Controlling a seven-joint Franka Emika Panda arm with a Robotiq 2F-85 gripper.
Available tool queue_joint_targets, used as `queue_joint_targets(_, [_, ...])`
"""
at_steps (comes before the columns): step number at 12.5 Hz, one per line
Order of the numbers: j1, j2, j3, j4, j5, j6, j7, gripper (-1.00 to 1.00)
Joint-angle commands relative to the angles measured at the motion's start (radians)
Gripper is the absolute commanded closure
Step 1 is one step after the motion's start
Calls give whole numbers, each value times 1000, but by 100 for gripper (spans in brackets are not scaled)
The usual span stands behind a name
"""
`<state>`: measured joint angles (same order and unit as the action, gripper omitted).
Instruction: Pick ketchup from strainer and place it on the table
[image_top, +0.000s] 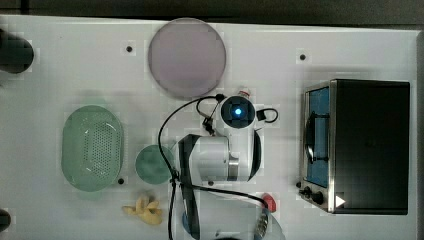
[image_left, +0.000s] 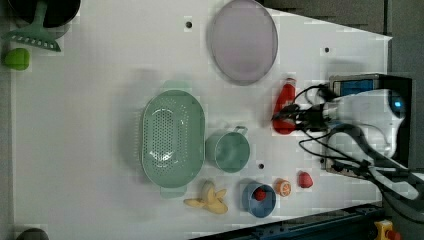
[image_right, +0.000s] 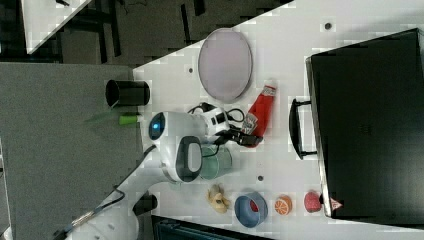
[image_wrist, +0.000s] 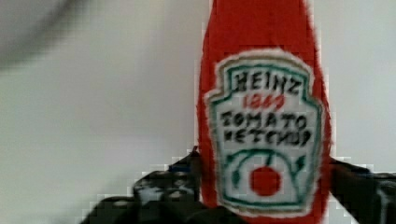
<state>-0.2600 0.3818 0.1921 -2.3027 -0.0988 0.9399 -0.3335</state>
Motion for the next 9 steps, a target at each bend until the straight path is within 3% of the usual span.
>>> queue_joint_targets(1, [4, -46, 8, 22, 5, 41, -48, -100])
queue_joint_targets(5, [4, -209, 19, 71, 11, 3, -44, -100])
queue_joint_targets(9, [6, -355, 26, 218, 13, -312, 44, -100])
